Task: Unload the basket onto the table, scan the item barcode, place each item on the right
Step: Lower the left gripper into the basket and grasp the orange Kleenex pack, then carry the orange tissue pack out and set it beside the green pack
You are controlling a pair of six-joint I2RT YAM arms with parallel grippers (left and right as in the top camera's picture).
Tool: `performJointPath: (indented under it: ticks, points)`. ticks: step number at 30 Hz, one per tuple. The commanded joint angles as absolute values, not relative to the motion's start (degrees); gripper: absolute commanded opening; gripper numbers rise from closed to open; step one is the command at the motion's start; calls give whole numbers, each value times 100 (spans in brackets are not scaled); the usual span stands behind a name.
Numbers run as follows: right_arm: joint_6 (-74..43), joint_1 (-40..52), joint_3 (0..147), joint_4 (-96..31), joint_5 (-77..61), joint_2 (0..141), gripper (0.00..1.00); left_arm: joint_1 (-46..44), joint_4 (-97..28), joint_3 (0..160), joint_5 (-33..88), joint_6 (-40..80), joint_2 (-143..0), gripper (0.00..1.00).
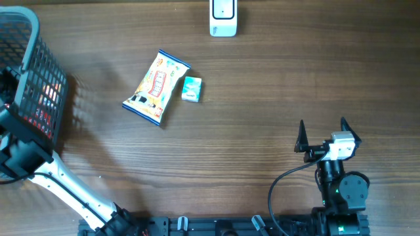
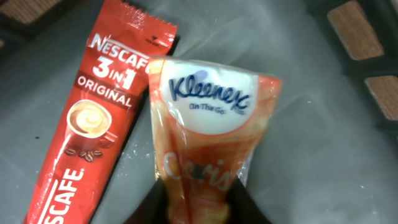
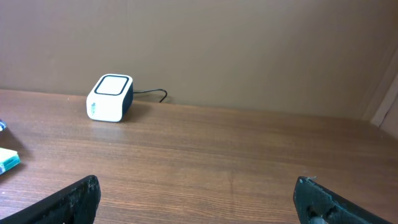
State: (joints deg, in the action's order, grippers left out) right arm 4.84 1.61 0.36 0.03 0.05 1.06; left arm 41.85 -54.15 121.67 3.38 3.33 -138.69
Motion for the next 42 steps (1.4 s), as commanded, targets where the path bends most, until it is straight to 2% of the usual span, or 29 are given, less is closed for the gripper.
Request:
performJointPath:
  ticks: [1,12,17,25,30,33,36,42]
  points:
    - [543,137,30,34,-3,80,100,4174,-5564,12075,410,368,-13920,4]
    - [543,137,30,34,-3,80,100,4167,-5966,12075,757,388,-12792,4]
    - [543,137,30,34,-3,80,100,4156,-5990,12075,1601,432,-11789,4]
    - [545,137,30,34,-3,80,100,4099,-6141,12075,2276,1096,-10333,4]
    - [545,137,30,34,-3,80,100,3942,-6560,12075,3448,1096,-9819,4]
    - [543,137,30,34,-3,80,100,3623,-6965,12075,4123,1096,-9771,4]
    - [543,137,30,34,-3,80,100,3085,-7533,12073,4204,1072,-9835,4]
    - [545,137,30,34,-3,80,100,1638,-8543,12057,3317,1070,-10167,4]
